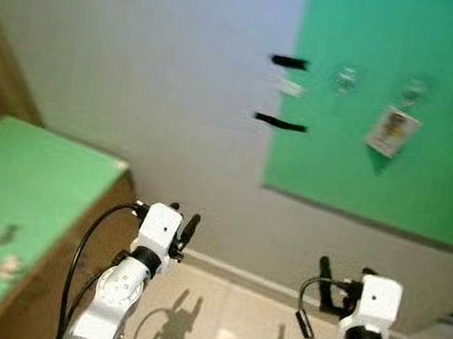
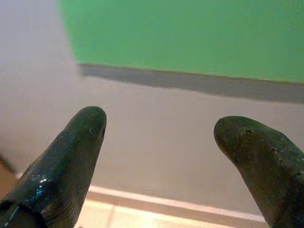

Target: Hang keys on a hook

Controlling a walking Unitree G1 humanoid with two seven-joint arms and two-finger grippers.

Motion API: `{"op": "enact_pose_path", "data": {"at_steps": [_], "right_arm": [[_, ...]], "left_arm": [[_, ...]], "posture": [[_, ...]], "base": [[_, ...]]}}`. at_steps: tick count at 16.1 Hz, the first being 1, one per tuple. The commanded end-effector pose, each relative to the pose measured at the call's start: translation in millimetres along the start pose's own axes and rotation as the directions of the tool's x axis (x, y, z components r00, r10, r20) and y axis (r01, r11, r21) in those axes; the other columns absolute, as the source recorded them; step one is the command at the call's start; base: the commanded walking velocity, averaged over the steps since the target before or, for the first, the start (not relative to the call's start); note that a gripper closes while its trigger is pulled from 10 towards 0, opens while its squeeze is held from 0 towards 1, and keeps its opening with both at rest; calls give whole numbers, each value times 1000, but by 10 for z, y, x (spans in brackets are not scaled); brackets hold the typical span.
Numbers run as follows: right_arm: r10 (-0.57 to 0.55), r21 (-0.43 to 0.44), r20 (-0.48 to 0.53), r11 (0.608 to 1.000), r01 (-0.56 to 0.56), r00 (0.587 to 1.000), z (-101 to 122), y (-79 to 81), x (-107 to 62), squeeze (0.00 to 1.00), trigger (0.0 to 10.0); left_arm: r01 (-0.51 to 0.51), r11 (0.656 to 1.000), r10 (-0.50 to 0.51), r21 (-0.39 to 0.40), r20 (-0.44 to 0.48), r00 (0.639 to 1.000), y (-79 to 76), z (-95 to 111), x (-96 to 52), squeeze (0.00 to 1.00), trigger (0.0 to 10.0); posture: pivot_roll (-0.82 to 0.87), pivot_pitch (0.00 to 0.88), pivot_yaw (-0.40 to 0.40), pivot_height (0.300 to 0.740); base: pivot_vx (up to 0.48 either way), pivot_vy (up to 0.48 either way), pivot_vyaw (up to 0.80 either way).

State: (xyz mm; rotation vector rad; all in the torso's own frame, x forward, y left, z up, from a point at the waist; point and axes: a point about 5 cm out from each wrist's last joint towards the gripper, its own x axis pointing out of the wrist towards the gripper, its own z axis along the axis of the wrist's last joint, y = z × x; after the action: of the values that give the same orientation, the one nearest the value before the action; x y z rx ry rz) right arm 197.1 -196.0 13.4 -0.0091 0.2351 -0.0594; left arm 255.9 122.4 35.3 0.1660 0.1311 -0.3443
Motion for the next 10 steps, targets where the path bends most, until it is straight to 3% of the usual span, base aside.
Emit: {"op": "enact_pose_path", "data": {"at_steps": [1,10], "right_arm": [[29,18,13,999,-29,999,50,65,74,0,10000],[102,-1,31,995,-102,994,138,109,235,0,10000]], "left_arm": [[-12,999,12,40,2,1000,40,51,20,0,10000],[-8,997,6,71,23,1000,-48,167,66,0,10000]], "posture": [[-127,7,6,740],[-129,0,-6,740]], "base": [[0,0,569],[0,0,517]]}}
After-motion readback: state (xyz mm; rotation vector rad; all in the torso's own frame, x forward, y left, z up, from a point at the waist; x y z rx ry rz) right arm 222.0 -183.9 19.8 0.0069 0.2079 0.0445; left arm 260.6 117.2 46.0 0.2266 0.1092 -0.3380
